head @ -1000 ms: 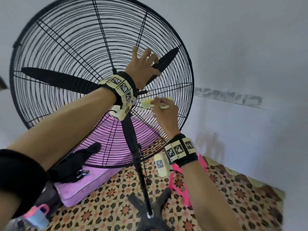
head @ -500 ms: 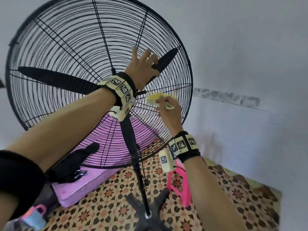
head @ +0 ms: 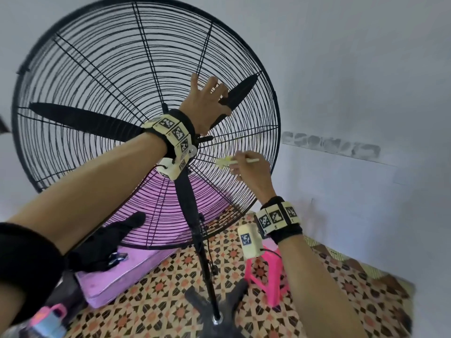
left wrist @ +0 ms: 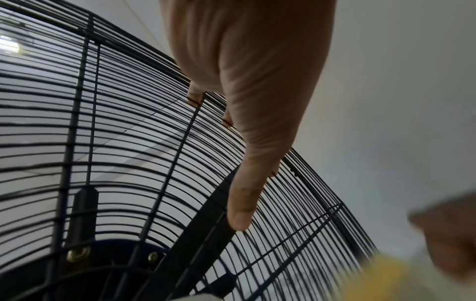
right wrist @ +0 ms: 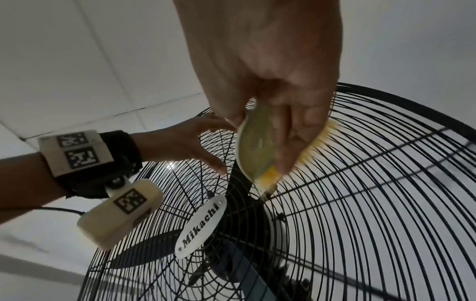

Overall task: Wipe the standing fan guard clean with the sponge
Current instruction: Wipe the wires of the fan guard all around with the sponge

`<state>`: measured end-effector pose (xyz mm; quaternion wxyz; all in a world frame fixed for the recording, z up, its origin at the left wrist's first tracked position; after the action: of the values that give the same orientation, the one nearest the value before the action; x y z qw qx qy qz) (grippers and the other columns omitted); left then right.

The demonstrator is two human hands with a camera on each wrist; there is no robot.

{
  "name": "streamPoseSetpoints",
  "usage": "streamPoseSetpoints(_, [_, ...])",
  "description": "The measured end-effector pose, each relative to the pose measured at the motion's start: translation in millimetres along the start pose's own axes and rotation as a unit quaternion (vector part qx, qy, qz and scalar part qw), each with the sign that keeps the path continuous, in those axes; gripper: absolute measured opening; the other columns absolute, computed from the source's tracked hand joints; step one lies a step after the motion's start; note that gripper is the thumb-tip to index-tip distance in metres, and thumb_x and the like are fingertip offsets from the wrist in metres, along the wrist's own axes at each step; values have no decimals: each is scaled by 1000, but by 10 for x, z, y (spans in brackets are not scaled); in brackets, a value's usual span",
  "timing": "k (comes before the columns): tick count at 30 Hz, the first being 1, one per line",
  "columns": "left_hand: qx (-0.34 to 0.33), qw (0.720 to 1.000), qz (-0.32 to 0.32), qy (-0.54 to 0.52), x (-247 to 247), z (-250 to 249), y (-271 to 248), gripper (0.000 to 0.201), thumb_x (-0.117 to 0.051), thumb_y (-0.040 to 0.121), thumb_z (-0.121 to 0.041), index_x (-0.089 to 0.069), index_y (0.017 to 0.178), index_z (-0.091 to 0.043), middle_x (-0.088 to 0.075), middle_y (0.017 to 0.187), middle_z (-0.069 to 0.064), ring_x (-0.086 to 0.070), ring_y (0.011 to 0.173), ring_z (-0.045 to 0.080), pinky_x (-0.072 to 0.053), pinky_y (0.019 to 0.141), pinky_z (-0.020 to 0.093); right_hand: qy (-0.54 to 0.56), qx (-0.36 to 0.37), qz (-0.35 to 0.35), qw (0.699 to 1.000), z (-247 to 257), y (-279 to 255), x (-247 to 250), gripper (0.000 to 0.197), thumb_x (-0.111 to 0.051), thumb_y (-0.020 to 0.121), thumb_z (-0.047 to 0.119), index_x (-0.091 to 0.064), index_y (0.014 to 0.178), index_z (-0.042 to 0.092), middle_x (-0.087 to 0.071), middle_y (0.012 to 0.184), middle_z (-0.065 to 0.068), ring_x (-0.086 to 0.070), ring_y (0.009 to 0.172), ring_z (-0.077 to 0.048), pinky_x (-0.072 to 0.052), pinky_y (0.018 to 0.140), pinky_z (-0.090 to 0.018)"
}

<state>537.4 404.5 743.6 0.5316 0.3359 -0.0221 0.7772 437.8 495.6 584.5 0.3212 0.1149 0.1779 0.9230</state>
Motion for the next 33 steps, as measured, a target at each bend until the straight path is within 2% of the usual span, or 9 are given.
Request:
streamPoseSetpoints(4, [-1, 1000, -4, 10, -6, 2, 4, 88, -91, 68, -49, -49, 145, -47, -29, 157, 5, -18, 150, 39, -21, 115, 76, -10, 131, -113, 985, 193, 73, 63, 29, -54, 105, 28, -66, 86, 11, -69, 80, 4, -67, 64, -6, -50, 48, -22])
streamPoseSetpoints(8, [1, 1000, -1, 10, 9, -14, -2, 86, -90, 70, -50, -48, 145, -46, -28, 157, 6, -17, 150, 40, -21, 116, 76, -66, 51, -60, 995, -47, 93, 73, 31, -53, 104, 27, -70, 89, 7, -72, 82, -4, -73, 69, -26, -61, 58, -48])
streamPoseSetpoints(10, [2, 1000, 2, 11, 13, -10, -5, 88, -90, 70, -51, -47, 146, -47, -26, 158, 6, -16, 151, 40, -21, 116, 76, -107, 17, -6, 994, -96, 106, 92, 30, -53, 103, 25, -73, 90, 8, -75, 83, -11, -74, 72, -28, -61, 67, -52])
streamPoseSetpoints(14, [0, 1000, 4, 3, -8, 17, 7, 88, -91, 70, -49, -48, 147, -46, -27, 157, 6, -16, 150, 40, -20, 116, 77, -38, 99, -71, 992, 68, 108, 156, 29, -53, 105, 31, -70, 93, 10, -74, 92, -5, -73, 77, -25, -61, 58, -39])
streamPoseSetpoints(17, [-3, 1000, 7, 7, -15, -2, -6, 87, -91, 70, -47, -49, 146, -45, -28, 157, 6, -16, 150, 40, -19, 115, 77, 5, 64, -72, 995, -63, 140, 102, 32, -53, 104, 34, -71, 93, 10, -72, 91, 2, -73, 79, -27, -59, 58, -41])
streamPoseSetpoints(21, [4, 1000, 12, 1, 2, -1, 0, 89, -92, 70, -47, -48, 147, -46, -27, 158, 7, -14, 151, 40, -19, 116, 77, -65, -22, 1, 998, -263, 188, 114, 33, -53, 103, 33, -75, 101, 8, -77, 83, -5, -75, 75, -25, -62, 69, -45])
streamPoseSetpoints(26, [4, 1000, 10, -3, -12, -7, 16, 88, -91, 70, -46, -48, 146, -45, -26, 157, 6, -13, 151, 40, -18, 116, 77, -1, 86, -70, 994, -57, 236, 196, 34, -52, 105, 38, -69, 95, 10, -73, 98, 0, -74, 79, -19, -58, 59, -37])
streamPoseSetpoints(31, [10, 1000, 12, -2, -7, -8, 20, 87, -91, 72, -45, -47, 147, -46, -26, 158, 7, -14, 152, 40, -19, 116, 77, -56, 0, 7, 998, -274, 129, 158, 31, -53, 104, 29, -73, 97, 6, -76, 93, -13, -74, 79, -28, -61, 64, -41])
streamPoseSetpoints(33, [8, 1000, 13, -5, -14, 2, 22, 87, -90, 72, -46, -47, 147, -47, -25, 158, 6, -14, 151, 40, -18, 117, 77, -80, 24, 21, 996, -237, 98, 136, 32, -53, 103, 28, -73, 92, 6, -76, 89, -13, -74, 77, -32, -60, 63, -40])
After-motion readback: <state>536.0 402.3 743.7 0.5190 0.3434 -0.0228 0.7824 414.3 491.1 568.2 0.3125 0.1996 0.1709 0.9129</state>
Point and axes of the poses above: each hand's wrist, its own y-axis towards the middle knuckle, its own x-axis out of the back of the hand, z = x × y, the point moved 3 cm from there along y, towards the middle knuckle
